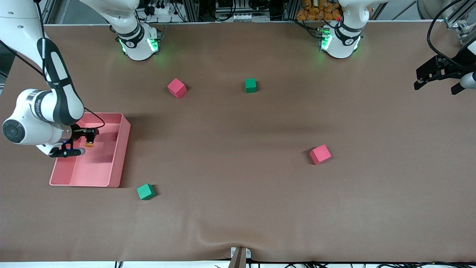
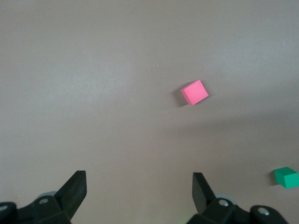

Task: Place and upright button with both arms
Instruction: 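Lift the button out of the tray and carry it to mid-table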

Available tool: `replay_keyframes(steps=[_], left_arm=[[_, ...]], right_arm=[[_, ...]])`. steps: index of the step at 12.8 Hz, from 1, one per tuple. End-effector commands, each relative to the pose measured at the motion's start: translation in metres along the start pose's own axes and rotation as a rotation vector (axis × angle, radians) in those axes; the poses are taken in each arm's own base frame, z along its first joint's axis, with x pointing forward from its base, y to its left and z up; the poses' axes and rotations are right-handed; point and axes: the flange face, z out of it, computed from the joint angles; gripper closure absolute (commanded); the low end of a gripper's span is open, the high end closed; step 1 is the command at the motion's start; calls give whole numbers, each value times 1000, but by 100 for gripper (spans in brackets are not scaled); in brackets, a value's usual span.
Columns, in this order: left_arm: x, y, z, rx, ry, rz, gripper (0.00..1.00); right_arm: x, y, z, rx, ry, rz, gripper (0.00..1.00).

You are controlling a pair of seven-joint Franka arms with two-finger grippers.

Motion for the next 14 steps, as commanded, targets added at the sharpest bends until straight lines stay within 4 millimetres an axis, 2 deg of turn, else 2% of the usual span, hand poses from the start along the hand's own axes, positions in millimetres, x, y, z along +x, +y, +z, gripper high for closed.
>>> replay_keyframes(steps=[1, 3, 5, 6, 8, 10, 11, 12, 14], left_arm=[[-1, -3, -2, -16, -5, 13, 0], [-1, -2, -2, -16, -5, 13, 0], [-1, -3, -2, -16, -5, 13, 0], [-1, -3, -2, -16, -5, 13, 0], [-1, -3, -3, -16, -3, 13, 0], [-1, -1, -3, -16, -3, 15, 0], [-1, -1, -3, -16, -3, 16, 0], [-1, -1, -3, -16, -3, 16, 0], [-2, 0, -1, -18, -17, 21, 0]], right_arm=[[-6, -3, -28, -14, 15, -39, 92], [-1, -12, -52, -22, 24, -66, 91], [12, -46, -87, -43, 28, -123, 89], [21, -71, -102, -57, 44, -159, 89], [34, -120, -116, -74, 82, -237, 89], [42, -195, -134, -24, 134, -308, 89], [42, -229, -136, 0, 149, -344, 89], [46, -250, -138, 10, 180, -369, 89], [55, -306, -134, 31, 245, -430, 88]])
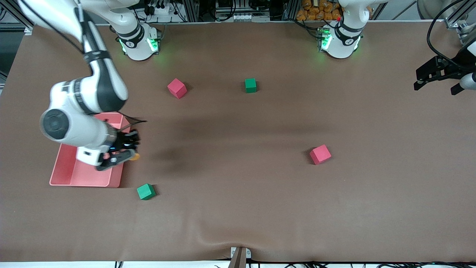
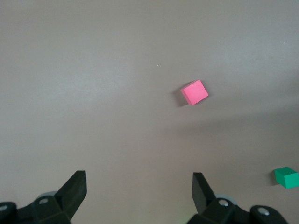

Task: Place and upright button with both arms
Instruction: 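Lift the button out of the tray and carry it to mid-table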

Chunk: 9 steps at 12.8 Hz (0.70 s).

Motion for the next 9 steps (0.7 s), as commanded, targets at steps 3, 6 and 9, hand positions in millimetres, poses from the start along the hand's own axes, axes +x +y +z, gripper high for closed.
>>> replay_keyframes(steps=[3, 6, 9], left_arm=[[-2, 1, -2, -17, -14, 21, 0], [0, 3, 0, -19, -17, 24, 0], [1, 3, 1, -22, -18, 25, 0]], right_arm=[[66, -103, 34, 69, 120, -93, 88], [96, -175, 74, 75, 160, 10, 88], [110, -252, 101, 82, 157, 136, 89]])
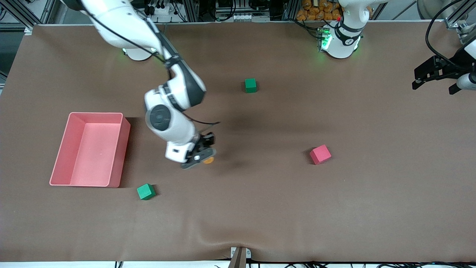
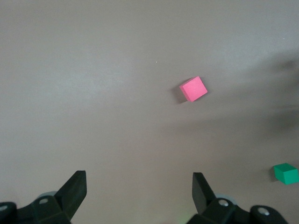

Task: Place and upright button with both arms
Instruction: 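Lift the button out of the tray and carry it to mid-table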

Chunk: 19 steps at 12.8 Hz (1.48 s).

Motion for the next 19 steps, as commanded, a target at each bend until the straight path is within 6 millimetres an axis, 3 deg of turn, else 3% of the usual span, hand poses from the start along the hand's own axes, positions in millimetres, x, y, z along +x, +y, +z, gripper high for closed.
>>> replay_keyframes(steps=[1, 4, 6, 10, 13, 14, 15, 16, 19], left_arm=[[1, 1, -1, -20, -5, 19, 0], [2, -1, 2, -22, -11, 17, 0], [2, 0, 2, -24, -11, 19, 0], [3, 0, 4, -25, -15, 20, 0], [3, 2, 5, -25, -20, 25, 0], [3, 2, 5, -25, -20, 23, 0], [6, 0, 11, -29, -28, 22, 0], [7, -2, 14, -43, -33, 18, 0], [8, -5, 14, -73, -28, -1, 0]], right_arm=[[16, -49, 19, 16, 36, 92, 92], [18, -107, 52, 33, 51, 181, 94], [9, -128, 75, 19, 29, 199, 94], [-13, -162, 113, 0, -12, 267, 94], [-15, -165, 117, -7, -13, 259, 89], [-14, -164, 116, -9, -12, 258, 74], [-13, -162, 116, -9, -9, 260, 48], [-12, -162, 114, -10, -7, 261, 0], [-9, -160, 105, -12, 4, 263, 0]])
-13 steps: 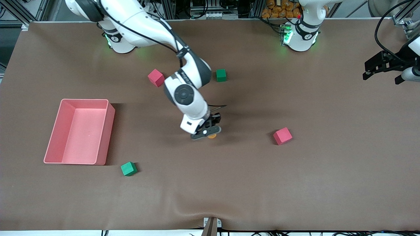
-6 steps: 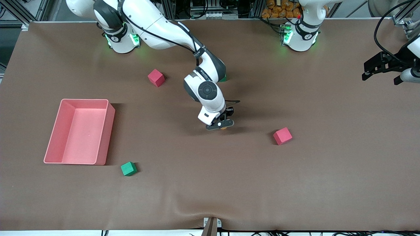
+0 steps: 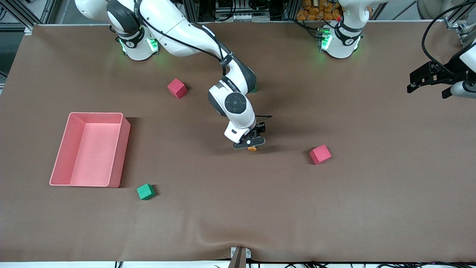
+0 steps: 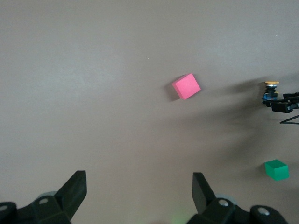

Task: Place and upright button with both arms
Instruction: 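Lift the button out of the tray and carry it to mid-table, then set the button down with the right gripper while the left gripper approaches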

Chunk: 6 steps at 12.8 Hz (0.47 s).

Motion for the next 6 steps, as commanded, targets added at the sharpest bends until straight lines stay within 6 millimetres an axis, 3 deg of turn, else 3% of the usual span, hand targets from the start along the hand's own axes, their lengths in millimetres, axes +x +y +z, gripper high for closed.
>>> replay_keyframes(steps=[1, 4, 6], left_arm=[[-1, 1, -4, -22, 0, 6, 0], [2, 7, 0, -25, -6, 3, 0], [10, 40, 8, -33, -20, -16, 0]], right_arm=[[8, -2, -13, 2, 13, 16, 0], [25, 10, -49, 29, 45, 45, 0], [43, 44, -101, 23, 31, 103, 0]])
